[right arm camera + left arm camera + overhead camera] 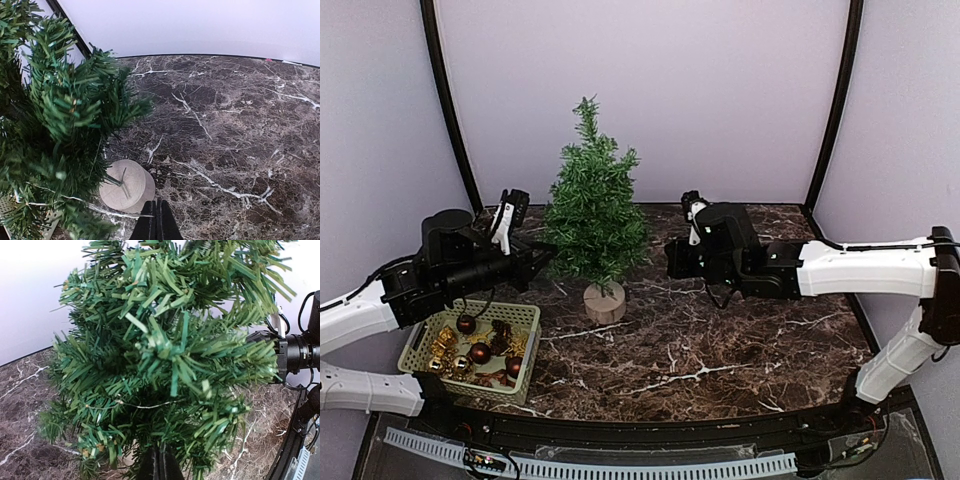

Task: Decorate the small christmas tree
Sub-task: Wrap the side of the string light in the gap of the branches.

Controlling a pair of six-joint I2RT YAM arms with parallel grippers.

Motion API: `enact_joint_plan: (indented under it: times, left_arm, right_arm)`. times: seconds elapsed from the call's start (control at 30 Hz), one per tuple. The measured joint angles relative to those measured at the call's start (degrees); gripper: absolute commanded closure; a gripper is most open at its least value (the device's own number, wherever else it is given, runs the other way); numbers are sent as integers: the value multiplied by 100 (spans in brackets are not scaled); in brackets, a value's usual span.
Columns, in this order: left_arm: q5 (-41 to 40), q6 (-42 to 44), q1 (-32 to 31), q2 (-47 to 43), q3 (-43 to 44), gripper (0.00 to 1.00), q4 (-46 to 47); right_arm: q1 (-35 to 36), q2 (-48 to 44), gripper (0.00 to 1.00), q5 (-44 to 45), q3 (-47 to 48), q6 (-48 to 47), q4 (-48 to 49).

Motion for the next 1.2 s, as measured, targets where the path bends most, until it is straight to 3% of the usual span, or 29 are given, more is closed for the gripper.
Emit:
enact_joint_plan:
  times: [0.2, 0.53, 0.93, 1.2]
  left_arm:
    - [-59, -35, 236, -44, -7, 100, -24]
    - [636, -50, 702, -11, -11, 100, 52]
    - [798, -50, 741, -2, -11, 100, 101]
    - [841, -48, 826, -2, -15, 100, 98]
  right_arm:
    - [4, -142, 100, -144, 0, -275, -55]
    - [372, -761, 100, -245, 251, -992, -175]
    - [673, -551, 100, -144, 1047, -1740, -378]
    - [164, -11, 100, -317, 1384, -1705, -396]
